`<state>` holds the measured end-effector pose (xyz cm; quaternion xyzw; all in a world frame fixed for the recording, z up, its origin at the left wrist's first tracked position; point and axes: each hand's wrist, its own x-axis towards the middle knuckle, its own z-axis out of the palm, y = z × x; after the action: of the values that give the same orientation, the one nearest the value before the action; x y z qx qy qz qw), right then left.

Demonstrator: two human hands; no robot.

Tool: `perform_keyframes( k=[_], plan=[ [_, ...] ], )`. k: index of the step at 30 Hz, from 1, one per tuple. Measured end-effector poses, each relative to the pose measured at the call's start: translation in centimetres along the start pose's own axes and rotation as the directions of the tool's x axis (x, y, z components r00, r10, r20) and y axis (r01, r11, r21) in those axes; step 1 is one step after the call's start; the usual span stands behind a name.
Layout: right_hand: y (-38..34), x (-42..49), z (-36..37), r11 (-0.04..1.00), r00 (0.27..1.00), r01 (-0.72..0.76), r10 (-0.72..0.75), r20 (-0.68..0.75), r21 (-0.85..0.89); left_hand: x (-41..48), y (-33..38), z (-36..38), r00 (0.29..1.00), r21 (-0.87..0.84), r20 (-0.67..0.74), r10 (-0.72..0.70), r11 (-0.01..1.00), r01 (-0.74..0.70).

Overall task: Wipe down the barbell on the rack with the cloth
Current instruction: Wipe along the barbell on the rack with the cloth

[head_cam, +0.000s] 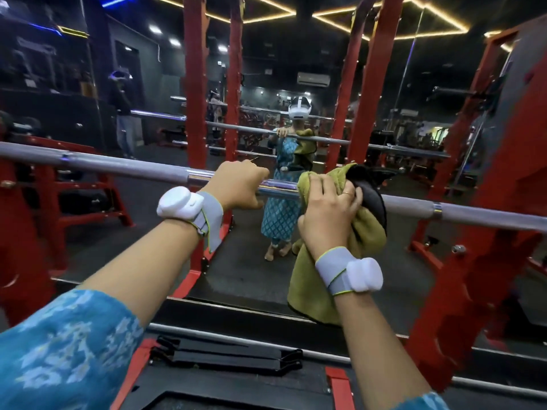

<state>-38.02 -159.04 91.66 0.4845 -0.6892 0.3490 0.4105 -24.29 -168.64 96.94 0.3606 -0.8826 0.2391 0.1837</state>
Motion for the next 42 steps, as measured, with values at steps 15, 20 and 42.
perform_keyframes(
  k=[15, 20, 42],
  plan=[
    [-1.5, -3.1, 2.4, 0.971, 0.972, 0.216, -0.223, -0.068, -0.106, 0.0, 0.2, -0.7, 0.999, 0.008, 0.032, -0.022, 1.000, 0.022],
    [-2.9, -0.9, 1.5, 0.999, 0.996, -0.034, 0.032, -0.079, -0.031, 0.2, 0.0, -0.6, 0.999, -0.030, 0.034, -0.024, 0.999, 0.025],
    [-6.0, -1.2, 0.8, 0.999, 0.999, 0.003, 0.000, 0.053, -0.047, 0.8, 0.4, -0.4, 0.995, -0.075, 0.084, -0.045, 0.996, 0.052]
  ],
)
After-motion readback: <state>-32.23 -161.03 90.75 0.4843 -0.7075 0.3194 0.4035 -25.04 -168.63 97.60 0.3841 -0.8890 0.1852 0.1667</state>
